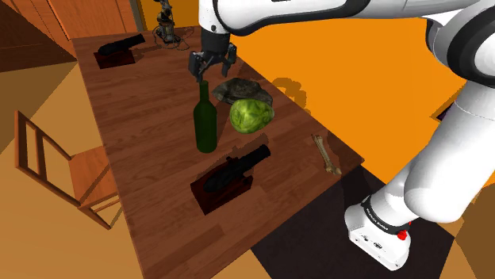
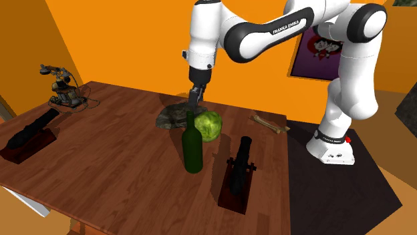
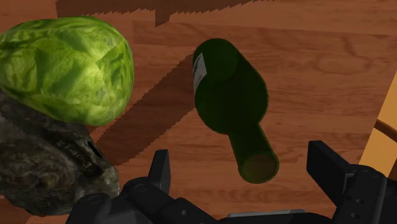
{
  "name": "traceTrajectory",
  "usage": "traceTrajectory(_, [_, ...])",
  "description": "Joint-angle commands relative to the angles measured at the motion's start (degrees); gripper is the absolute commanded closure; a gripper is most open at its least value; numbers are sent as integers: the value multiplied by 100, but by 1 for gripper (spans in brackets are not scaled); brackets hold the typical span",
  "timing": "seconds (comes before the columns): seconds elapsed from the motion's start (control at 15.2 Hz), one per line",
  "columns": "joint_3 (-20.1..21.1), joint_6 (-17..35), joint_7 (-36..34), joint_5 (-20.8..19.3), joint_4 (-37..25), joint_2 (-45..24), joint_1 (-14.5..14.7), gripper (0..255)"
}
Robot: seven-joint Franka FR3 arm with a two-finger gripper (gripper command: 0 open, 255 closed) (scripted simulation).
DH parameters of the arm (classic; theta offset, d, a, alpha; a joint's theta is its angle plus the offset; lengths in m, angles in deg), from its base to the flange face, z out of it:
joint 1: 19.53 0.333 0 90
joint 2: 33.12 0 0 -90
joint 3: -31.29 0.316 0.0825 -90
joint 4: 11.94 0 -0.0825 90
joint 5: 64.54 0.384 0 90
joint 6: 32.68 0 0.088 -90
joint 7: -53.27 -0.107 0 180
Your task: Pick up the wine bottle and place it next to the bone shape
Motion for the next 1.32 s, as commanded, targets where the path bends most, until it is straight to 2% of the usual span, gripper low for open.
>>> traceTrajectory(0.0, [0, -133, -193, -174, -613, -545, 163, 0])
traceTrajectory(0.07, [-9, -159, -218, -197, -720, -635, 197, 0])
traceTrajectory(0.53, [-51, 338, -270, -271, -376, -798, 194, 0])
traceTrajectory(1.06, [-51, 337, -269, -271, -376, -797, 194, 0])
traceTrajectory(1.12, [-51, 337, -269, -271, -376, -797, 194, 255])
traceTrajectory(1.25, [-51, 337, -269, -271, -376, -797, 194, 255])
